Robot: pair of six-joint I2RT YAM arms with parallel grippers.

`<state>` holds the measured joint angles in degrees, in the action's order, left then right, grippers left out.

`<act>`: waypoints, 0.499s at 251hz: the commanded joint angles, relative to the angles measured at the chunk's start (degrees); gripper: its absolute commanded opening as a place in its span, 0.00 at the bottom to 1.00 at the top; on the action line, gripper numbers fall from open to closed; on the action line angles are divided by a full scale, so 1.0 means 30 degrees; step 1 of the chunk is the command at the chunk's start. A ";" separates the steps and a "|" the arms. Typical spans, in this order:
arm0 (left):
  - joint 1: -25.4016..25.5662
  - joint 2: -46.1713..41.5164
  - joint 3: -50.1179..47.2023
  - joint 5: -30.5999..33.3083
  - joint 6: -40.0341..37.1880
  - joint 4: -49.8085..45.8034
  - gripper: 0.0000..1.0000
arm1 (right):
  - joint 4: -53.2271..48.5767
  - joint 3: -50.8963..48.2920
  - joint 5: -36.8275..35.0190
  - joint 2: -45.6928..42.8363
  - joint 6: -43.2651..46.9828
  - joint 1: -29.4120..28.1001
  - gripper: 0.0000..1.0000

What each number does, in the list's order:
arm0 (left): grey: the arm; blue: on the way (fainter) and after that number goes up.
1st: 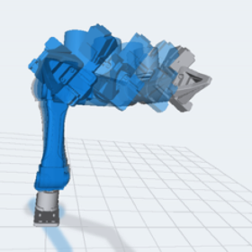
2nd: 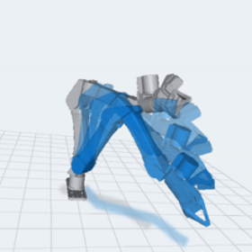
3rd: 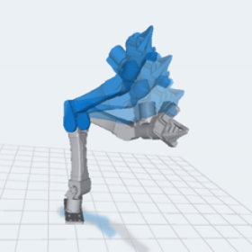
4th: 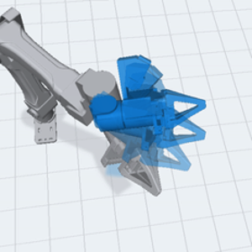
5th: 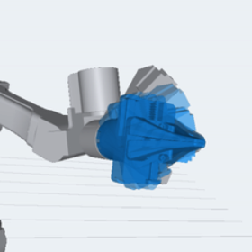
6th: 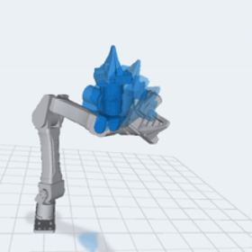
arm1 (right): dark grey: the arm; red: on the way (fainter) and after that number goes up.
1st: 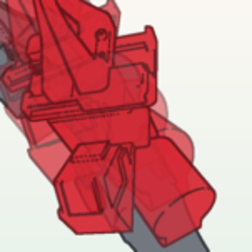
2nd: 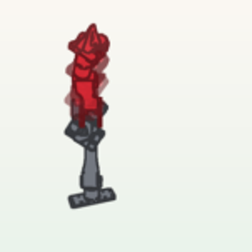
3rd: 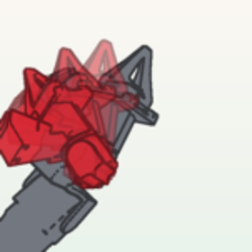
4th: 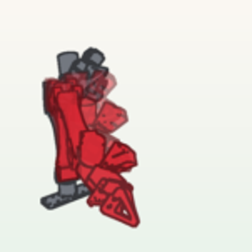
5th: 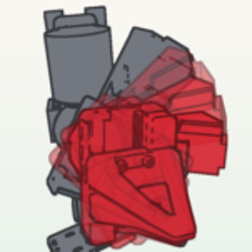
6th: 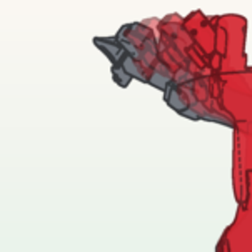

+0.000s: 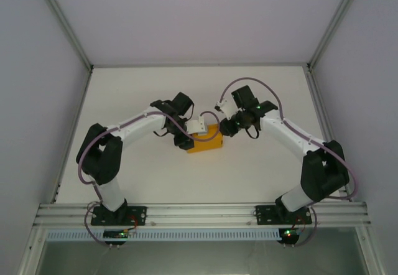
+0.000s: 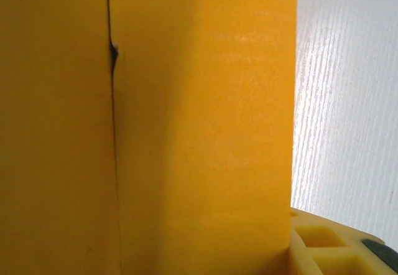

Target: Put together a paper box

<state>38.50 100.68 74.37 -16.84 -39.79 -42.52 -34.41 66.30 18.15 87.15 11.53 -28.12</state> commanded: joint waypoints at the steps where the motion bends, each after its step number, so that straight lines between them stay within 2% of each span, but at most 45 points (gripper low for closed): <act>1: -0.0072 0.0419 0.0512 -0.0800 0.0028 -0.0569 0.43 | -0.0744 0.0903 -0.0143 0.0587 -0.0373 -0.0338 0.09; 23: -0.0077 0.0614 0.0664 -0.0769 0.0136 -0.0659 0.43 | -0.0861 0.1217 -0.0458 0.0771 -0.1289 -0.0563 0.00; 78: -0.0077 0.1152 0.0904 -0.0271 0.0507 -0.0712 0.45 | -0.0130 0.0355 -0.0875 0.0057 -0.5092 -0.1026 0.00; 125: -0.0078 0.1274 0.0929 -0.0184 0.0666 -0.0589 0.47 | 0.2768 -0.1791 0.0062 -0.0658 -0.8738 -0.0997 0.00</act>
<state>38.09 102.17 76.47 -16.73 -38.28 -44.69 -30.61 64.60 14.35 86.76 -4.69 -30.04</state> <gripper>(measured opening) 0.461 0.045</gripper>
